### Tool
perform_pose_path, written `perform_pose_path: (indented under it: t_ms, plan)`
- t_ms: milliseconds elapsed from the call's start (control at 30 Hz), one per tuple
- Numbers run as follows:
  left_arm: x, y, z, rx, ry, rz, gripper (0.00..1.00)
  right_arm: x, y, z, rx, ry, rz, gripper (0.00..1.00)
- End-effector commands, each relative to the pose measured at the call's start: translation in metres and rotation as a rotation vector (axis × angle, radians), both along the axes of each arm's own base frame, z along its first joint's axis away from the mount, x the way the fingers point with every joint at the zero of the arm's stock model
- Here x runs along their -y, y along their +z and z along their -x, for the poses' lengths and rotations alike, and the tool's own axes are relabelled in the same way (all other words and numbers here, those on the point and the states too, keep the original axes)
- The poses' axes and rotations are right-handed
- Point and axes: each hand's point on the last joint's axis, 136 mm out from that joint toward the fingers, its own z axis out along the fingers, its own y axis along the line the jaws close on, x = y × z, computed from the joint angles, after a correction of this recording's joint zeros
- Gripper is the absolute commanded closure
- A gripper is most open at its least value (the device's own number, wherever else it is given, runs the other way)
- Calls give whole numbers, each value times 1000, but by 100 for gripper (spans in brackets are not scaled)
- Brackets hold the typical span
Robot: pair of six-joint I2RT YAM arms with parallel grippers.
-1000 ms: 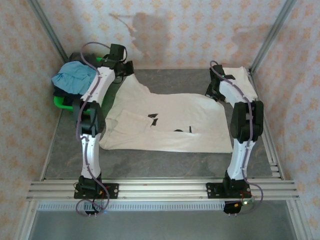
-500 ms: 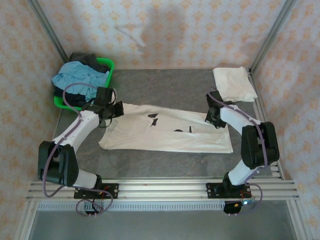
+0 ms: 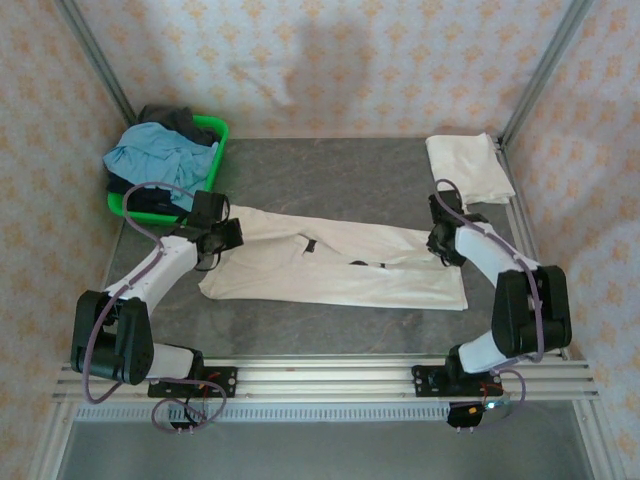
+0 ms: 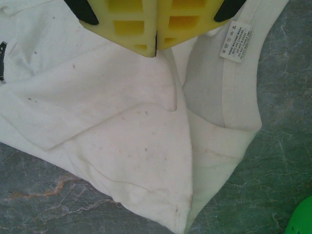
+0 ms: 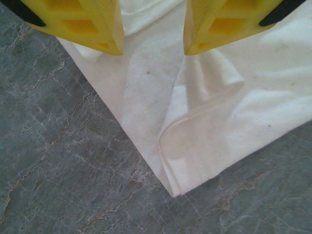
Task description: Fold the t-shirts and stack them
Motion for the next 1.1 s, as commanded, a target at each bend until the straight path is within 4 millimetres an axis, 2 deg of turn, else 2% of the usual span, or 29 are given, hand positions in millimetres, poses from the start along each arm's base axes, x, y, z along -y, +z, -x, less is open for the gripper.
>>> perform_pose_path:
  t_ms: [0, 133, 333, 400, 433, 467, 533, 600, 700, 833, 867, 900, 967, 1067]
  plan:
    - [-7, 1, 1, 16, 22, -41, 100, -6, 3, -11, 66, -17, -81, 61]
    - [-7, 2, 1, 21, 20, -37, 100, -18, -4, -23, 77, 3, -142, 54]
    - [-7, 3, 0, 24, 26, -34, 100, -25, -17, -33, 48, 14, -171, 54]
    - [-6, 7, -3, 33, 28, -28, 100, -24, -21, -32, 29, 11, -166, 58]
    - [-6, 9, -5, 37, 32, -27, 100, -22, -22, -31, 18, 7, -156, 63]
    - [-7, 13, -7, 42, 34, -25, 100, -20, -22, -30, 9, 4, -147, 74]
    - [-6, 23, -11, 62, 40, -15, 100, -15, -17, -30, 14, -4, -120, 89]
    - [-7, 40, -21, 99, 46, -5, 100, -10, -6, -33, 36, -10, -109, 99]
    - [-9, 71, -45, 166, 53, -1, 100, 0, 18, -47, 85, -17, -95, 100]
    - [1, 112, -93, 242, 10, 19, 100, 20, 52, -77, 121, -33, -52, 100]
    - [4, 125, -106, 272, -12, 23, 100, 24, 58, -87, 129, -32, -46, 100]
    - [4, 130, -113, 274, -17, 16, 100, 27, 62, -94, 122, -32, -36, 100]
    - [7, 136, -120, 270, -41, 14, 100, 33, 66, -106, 111, -31, -7, 100]
    - [9, 126, -108, 270, -58, 26, 100, 25, 45, -102, 81, -6, -47, 100]
